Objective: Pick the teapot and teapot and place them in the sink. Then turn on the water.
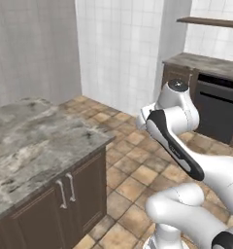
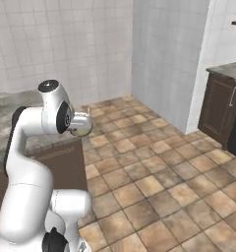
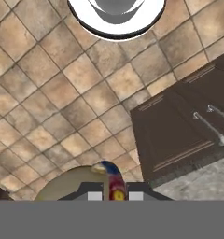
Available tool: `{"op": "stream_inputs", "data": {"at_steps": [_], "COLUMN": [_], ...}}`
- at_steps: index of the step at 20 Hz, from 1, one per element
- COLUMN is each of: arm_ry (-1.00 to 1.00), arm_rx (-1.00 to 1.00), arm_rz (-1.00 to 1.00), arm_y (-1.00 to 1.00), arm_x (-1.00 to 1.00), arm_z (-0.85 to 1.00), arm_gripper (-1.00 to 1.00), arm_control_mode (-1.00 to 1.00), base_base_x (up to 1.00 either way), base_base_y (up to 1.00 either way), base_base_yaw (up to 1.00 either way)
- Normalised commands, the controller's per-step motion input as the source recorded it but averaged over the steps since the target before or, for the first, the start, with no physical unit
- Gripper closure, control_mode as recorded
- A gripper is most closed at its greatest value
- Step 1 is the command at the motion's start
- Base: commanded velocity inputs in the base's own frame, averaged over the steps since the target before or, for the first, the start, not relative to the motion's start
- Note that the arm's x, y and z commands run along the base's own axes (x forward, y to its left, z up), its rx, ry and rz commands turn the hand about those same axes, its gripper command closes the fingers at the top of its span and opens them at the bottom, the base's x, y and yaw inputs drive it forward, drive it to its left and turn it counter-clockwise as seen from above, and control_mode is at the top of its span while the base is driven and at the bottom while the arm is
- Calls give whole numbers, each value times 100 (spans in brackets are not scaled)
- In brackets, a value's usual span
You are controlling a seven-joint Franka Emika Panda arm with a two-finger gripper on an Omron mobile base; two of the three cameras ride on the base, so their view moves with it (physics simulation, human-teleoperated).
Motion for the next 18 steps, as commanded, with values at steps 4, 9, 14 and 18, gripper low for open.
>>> {"op": "stream_inputs", "data": {"at_steps": [4, 9, 14, 18], "arm_ry": [0, 0, 0, 0], "arm_rx": [0, 0, 0, 0], "arm_rz": [0, 0, 0, 0], "arm_y": [0, 0, 0, 0], "arm_x": [0, 0, 0, 0], "arm_z": [0, 0, 0, 0], "arm_gripper": [100, 100, 100, 100], "arm_control_mode": [100, 100, 100, 100], "base_base_x": [-29, -6, 0, 17], "base_base_y": [-87, -75, -40, -20], "base_base_yaw": [-58, -55, -52, -45]}}
